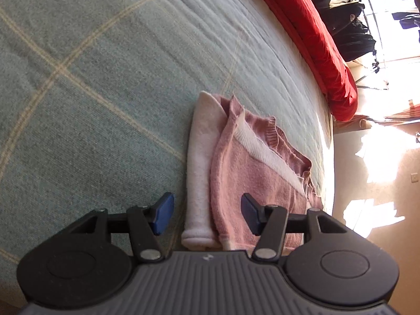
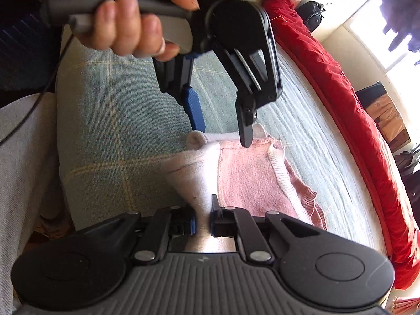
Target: Fold clothes
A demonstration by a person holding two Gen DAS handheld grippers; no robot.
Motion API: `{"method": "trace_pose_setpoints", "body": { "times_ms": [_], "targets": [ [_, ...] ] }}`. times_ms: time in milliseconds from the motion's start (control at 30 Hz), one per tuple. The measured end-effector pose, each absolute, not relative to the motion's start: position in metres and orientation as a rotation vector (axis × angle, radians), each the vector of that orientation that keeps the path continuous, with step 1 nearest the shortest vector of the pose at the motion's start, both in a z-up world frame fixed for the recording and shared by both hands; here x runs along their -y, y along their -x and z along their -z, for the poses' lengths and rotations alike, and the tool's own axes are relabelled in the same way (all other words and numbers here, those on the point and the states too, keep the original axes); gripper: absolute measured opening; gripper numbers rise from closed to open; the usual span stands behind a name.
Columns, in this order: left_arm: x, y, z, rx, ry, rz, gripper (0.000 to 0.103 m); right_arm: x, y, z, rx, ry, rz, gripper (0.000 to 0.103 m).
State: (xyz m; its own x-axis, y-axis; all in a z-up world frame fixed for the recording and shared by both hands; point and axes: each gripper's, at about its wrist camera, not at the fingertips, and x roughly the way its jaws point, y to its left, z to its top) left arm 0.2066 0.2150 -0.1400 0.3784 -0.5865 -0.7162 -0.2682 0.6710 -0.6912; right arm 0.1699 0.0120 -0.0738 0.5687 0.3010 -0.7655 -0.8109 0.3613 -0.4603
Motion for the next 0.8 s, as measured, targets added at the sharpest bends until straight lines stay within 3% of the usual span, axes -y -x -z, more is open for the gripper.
{"method": "trace_pose_setpoints", "body": {
  "times_ms": [533,667,800],
  "targets": [
    [-0.199,-0.283,0.175,-1.233,0.859,0.406,0.057,-0.003,-0.175,0.072,-0.711,0.814,-0.791,0.010],
    [-0.192,-0.279,0.169,-1.212,0.746,0.453,0.050,-0.001,-0.166,0.074,-0.723,0.782,-0.790,0.010],
    [-0.185,-0.280,0.162,-1.234,0.675,0.406,0.026,-0.002,-0.169,0.077,-0.730,0.760,-0.782,0.010]
  ]
}}
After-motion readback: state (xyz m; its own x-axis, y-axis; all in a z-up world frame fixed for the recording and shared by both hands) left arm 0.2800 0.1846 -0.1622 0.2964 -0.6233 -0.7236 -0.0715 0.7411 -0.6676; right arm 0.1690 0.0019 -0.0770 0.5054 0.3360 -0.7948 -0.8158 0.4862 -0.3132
